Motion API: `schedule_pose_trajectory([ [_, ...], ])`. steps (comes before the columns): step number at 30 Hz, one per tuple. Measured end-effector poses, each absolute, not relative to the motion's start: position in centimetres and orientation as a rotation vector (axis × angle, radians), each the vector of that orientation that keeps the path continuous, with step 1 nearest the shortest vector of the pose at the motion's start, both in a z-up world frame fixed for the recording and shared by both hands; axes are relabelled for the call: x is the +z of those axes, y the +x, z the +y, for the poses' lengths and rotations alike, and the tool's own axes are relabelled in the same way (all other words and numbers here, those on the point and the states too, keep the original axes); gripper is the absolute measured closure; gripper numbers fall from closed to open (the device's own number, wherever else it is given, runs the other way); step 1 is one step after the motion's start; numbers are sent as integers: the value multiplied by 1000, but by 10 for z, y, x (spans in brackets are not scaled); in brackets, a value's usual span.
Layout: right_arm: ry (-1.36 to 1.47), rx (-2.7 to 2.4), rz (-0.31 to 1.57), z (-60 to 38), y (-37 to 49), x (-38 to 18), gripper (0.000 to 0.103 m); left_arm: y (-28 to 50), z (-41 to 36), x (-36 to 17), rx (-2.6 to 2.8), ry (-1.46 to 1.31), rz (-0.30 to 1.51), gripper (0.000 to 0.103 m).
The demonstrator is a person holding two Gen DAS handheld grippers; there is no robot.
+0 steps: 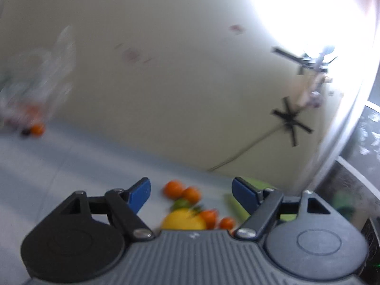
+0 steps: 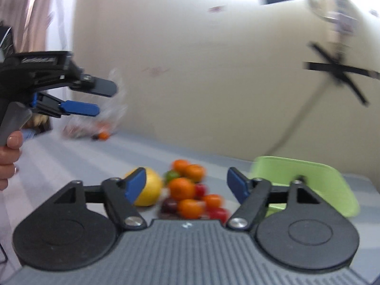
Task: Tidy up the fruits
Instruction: 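Grasp the yellow grapefruit with the right gripper, left gripper pressing alongside, then carry the grapefruit into the green basket with both grippers and release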
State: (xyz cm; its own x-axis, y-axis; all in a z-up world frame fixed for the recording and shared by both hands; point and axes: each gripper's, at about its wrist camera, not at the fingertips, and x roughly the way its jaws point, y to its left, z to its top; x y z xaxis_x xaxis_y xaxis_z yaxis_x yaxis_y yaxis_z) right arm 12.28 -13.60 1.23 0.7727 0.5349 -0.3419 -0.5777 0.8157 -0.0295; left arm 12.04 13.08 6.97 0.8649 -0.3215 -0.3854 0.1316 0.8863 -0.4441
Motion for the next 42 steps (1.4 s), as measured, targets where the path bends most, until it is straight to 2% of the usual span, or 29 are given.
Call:
schedule_pose_trajectory([
  [4,-181,654,405,-90,146,0,24,112,146,45,-198,-438,494,26],
  [8,-255,642,451,-54,164,-13,25,105,153,42,-188,-432,503,26],
  [10,-305,637,508,-41,175,-19,26,102,152,48,-194,-411,484,26],
  [11,-323,630,536,-41,179,-24,31,101,151,49,-196,-398,476,26],
  [14,-333,613,523,-40,175,-25,36,96,147,51,-218,-387,478,27],
  [28,-237,525,474,-144,63,-2,36,59,88,44,-477,-306,542,27],
  [34,-239,424,528,-177,59,-20,36,64,51,28,-562,-309,649,27],
  [40,-241,426,489,-176,53,-25,35,71,22,24,-596,-287,719,27],
  [42,-224,445,474,-182,46,-23,31,73,11,25,-606,-262,728,27],
])
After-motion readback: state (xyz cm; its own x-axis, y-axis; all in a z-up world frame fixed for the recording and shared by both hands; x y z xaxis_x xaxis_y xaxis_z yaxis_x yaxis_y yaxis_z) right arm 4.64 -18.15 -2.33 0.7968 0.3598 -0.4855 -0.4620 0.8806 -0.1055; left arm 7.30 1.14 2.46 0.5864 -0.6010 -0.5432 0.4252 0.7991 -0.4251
